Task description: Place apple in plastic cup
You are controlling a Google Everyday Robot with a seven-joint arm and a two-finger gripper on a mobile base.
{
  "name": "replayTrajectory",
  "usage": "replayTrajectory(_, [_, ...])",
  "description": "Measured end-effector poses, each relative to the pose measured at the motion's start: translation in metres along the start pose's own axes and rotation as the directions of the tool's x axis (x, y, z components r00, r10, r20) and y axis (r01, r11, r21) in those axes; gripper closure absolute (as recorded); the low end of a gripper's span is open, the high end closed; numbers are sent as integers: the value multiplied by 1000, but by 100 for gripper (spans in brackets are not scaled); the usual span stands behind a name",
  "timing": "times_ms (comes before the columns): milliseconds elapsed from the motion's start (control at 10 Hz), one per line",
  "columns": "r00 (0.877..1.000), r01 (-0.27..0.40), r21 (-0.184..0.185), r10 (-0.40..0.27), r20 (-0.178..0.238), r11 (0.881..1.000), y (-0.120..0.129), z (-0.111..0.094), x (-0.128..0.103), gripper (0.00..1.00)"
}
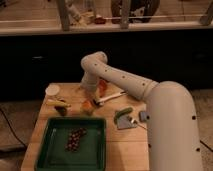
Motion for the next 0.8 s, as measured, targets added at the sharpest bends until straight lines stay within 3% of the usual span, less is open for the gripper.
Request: replayTrajectory(800, [1000,2,-8,-2,3,1000,-1,2,0,20])
